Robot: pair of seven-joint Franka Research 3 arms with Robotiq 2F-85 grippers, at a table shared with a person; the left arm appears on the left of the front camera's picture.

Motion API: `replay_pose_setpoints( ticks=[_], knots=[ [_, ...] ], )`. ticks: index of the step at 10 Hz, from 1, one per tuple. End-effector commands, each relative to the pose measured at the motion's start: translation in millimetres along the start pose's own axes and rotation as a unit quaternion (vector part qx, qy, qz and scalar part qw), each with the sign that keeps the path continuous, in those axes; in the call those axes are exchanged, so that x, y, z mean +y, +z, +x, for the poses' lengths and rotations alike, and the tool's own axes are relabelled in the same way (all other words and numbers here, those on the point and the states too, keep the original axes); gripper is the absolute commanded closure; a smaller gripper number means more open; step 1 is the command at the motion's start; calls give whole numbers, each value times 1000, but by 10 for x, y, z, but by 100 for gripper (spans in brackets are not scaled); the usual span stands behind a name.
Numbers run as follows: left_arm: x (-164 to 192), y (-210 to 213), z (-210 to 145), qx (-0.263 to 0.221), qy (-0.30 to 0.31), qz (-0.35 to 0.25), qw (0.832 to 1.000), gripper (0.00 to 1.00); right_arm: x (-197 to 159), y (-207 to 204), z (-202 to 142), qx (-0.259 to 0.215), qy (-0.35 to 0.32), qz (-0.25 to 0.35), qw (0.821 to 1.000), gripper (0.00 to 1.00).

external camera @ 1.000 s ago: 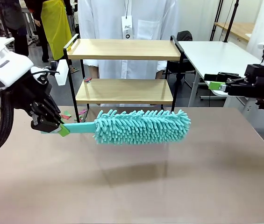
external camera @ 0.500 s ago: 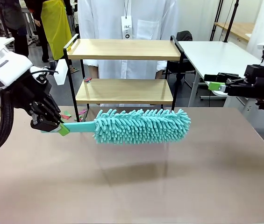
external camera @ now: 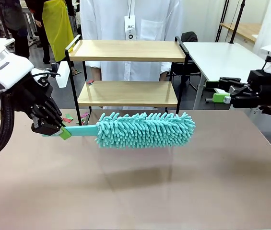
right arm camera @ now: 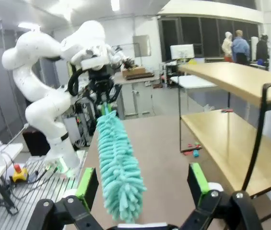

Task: Clean the shelf.
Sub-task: Hand the Duster back to the human.

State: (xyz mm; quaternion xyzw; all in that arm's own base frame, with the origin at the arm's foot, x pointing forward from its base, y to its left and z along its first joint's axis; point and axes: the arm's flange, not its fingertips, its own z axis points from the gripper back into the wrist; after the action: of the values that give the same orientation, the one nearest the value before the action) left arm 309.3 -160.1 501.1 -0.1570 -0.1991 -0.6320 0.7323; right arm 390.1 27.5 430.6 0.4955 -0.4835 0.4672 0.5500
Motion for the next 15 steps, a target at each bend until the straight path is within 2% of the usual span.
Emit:
replay_pose_setpoints(
  ticks=[1,3,6,8,15],
  knots=[
    [-21,11,11,-5,6,-2,1000,87,65,16,-198,14,26,9,1000,0],
    [-21,11,11,-5,6,-2,1000,87,178,-83,-419,39,25,-3,999,0],
    [-21,11,11,-5,6,-2,1000,87,237,-142,-716,46,7,-28,998,0],
    [-21,11,11,-5,6,-2,1000,87,206,-200,-811,38,-8,-26,999,0],
    [-21,11,11,-5,6,-2,1000,87,262,-856,-1069,3,-45,6,999,0]
  ],
)
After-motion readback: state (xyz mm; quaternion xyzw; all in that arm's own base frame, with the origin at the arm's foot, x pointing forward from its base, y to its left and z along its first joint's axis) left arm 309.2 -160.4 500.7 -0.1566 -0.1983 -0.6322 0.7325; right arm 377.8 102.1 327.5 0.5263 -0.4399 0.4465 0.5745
